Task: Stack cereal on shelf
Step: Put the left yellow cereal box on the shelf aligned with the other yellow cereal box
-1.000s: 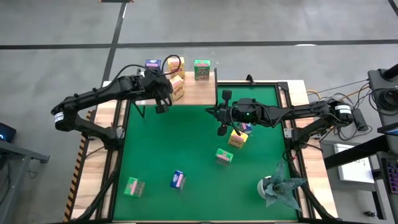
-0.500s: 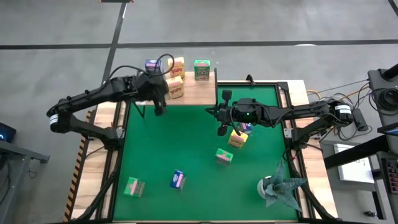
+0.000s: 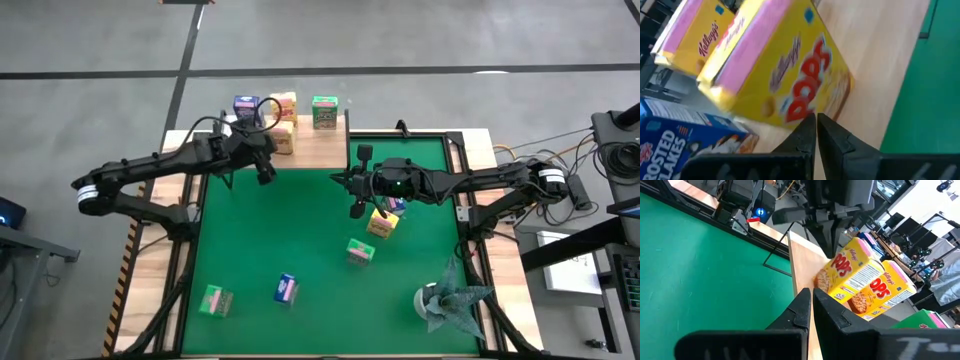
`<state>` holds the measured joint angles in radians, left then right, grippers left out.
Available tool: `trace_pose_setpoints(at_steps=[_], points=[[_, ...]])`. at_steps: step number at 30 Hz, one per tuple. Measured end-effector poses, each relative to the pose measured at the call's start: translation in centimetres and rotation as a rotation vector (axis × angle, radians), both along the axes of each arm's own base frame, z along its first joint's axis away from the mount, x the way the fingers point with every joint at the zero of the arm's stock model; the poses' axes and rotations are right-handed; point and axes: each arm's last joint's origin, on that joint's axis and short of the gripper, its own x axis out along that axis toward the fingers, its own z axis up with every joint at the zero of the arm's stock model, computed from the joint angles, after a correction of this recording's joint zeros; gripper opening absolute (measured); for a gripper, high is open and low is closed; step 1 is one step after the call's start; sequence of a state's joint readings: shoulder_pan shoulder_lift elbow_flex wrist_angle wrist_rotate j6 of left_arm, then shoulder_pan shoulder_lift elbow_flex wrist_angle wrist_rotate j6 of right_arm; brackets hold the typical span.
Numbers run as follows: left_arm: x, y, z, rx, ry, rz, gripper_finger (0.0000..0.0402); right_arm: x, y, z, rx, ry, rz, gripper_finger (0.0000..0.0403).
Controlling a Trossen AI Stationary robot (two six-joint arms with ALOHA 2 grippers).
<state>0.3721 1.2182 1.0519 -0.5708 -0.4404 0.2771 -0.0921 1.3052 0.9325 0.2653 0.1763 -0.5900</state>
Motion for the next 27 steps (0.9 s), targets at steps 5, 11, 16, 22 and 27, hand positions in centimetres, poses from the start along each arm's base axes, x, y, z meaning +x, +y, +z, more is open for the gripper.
trace_pose_setpoints(at_steps=[5, 11, 16, 22, 27], points=[[0.7, 0.6, -0.1, 0.017, -0.034, 0.012, 0.0000, 0.0, 0.0, 0.0, 0.000, 0.000, 0.000, 0.0009], [0.9, 0.6, -0.2, 0.009, -0.049, 0.012, 0.0000, 0.0, 0.0, 0.0, 0.001, 0.000, 0.000, 0.0009], [1.0, 0.6, 0.0, 0.009, -0.081, 0.020, 0.0000, 0.0, 0.0, 0.0, 0.001, 0.001, 0.000, 0.0009], [2.2, 1.4, -0.3, 0.028, -0.137, 0.031, 0.0000, 0.0, 0.0, 0.0, 0.002, 0.002, 0.000, 0.0009], [2.4, 1.4, -0.7, 0.014, -0.119, 0.037, 0.0000, 0.0, 0.0, -0.1, 0.002, 0.007, 0.000, 0.0009]])
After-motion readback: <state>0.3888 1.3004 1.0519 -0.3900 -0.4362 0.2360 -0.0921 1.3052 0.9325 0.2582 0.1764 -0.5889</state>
